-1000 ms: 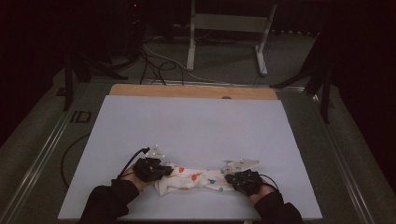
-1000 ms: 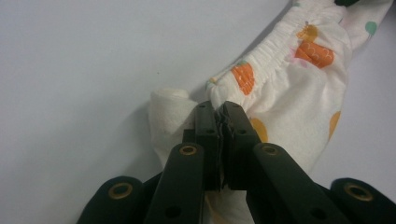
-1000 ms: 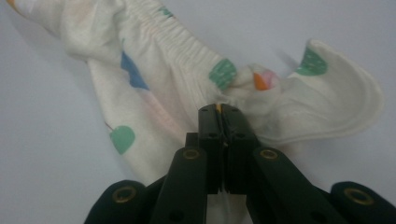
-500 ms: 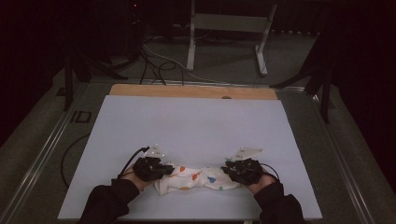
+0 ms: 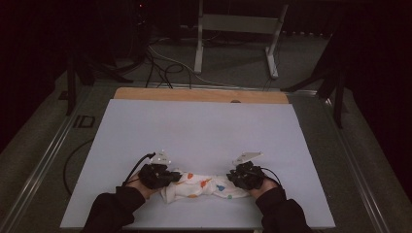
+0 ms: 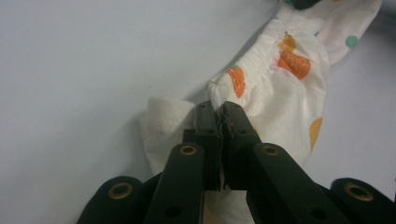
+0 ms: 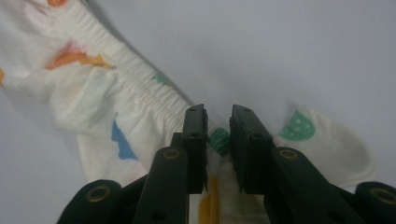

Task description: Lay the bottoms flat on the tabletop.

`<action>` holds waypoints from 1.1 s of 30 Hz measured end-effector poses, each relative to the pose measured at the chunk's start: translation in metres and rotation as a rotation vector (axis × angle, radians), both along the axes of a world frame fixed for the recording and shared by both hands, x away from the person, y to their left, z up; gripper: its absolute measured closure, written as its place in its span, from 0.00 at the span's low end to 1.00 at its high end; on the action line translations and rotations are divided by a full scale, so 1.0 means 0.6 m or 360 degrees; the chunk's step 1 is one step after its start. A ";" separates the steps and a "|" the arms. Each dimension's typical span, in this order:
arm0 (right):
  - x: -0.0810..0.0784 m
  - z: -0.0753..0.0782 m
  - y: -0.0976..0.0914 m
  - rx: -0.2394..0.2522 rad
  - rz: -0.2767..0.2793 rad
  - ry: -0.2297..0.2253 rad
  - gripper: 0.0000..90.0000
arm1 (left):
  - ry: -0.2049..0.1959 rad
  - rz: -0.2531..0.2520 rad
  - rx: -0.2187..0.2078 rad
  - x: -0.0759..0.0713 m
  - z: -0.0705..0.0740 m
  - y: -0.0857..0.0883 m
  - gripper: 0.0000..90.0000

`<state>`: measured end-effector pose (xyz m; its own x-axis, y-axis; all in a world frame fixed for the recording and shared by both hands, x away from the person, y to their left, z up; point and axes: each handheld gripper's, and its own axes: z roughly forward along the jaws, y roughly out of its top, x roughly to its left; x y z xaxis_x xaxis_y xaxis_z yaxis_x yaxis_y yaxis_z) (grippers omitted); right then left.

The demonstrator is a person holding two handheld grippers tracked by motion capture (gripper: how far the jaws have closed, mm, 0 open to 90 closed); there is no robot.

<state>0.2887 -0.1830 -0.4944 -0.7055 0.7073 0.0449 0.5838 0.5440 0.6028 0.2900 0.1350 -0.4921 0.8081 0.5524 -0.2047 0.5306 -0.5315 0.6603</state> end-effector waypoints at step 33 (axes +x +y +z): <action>-0.017 0.054 -0.009 0.0075 0.0044 -0.0189 0.93 | -0.0080 0.0022 -0.0058 0.014 0.026 0.004 0.97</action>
